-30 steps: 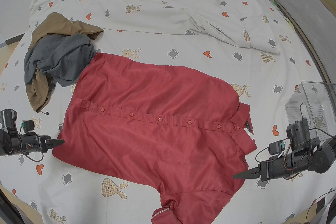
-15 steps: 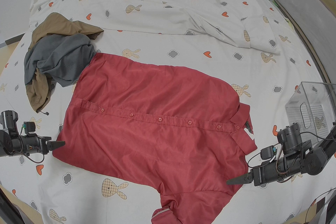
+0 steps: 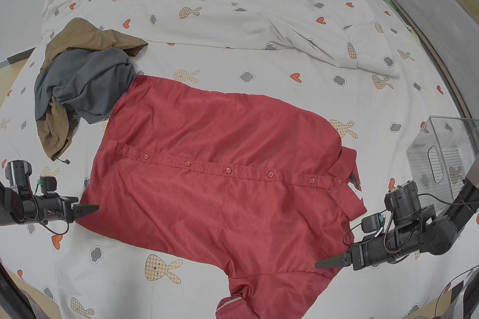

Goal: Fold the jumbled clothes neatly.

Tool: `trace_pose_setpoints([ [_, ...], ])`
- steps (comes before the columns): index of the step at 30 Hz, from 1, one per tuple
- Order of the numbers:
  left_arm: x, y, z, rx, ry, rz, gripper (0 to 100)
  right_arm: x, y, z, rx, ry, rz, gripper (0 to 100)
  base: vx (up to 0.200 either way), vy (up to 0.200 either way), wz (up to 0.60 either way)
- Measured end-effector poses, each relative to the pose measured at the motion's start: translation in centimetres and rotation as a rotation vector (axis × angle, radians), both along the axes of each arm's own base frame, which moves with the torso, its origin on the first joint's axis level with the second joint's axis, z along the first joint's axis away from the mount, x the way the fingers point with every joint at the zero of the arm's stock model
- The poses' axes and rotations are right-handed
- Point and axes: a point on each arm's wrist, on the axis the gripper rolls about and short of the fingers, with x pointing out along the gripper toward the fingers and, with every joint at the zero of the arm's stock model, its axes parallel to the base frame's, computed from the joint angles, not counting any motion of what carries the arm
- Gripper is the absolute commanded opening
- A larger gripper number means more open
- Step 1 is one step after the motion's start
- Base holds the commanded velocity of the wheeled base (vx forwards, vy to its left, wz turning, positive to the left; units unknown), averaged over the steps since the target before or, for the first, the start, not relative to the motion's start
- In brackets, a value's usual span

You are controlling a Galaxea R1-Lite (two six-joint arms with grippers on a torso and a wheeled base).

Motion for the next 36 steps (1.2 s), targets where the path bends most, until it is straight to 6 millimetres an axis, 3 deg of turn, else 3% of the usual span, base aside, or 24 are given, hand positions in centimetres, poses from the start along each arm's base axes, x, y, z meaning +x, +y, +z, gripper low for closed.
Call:
trace_pose_setpoints([
  [5, 0.4, -0.4, -0.7, -0.009, 0.017, -0.018, 100, 0.0, 0.0, -0.2, 0.000, 0.003, -0.002, 0, 0.000, 0.000, 0.00],
  [6, 0.4, -0.5, -0.8, -0.011, 0.020, -0.021, 0, -0.1, -0.1, -0.2, -0.001, 0.005, -0.003, 0, 0.000, 0.000, 0.00],
  [19, 0.1, -1.0, -1.0, -0.018, 0.031, -0.030, 0, -0.6, -0.5, -0.5, -0.008, 0.023, -0.012, 0, 0.000, 0.000, 0.00],
  [36, -1.3, -1.5, 2.2, 0.046, -0.047, -0.001, 0, -0.7, -0.7, -0.3, -0.005, 0.018, -0.019, 0, 0.000, 0.000, 0.00],
])
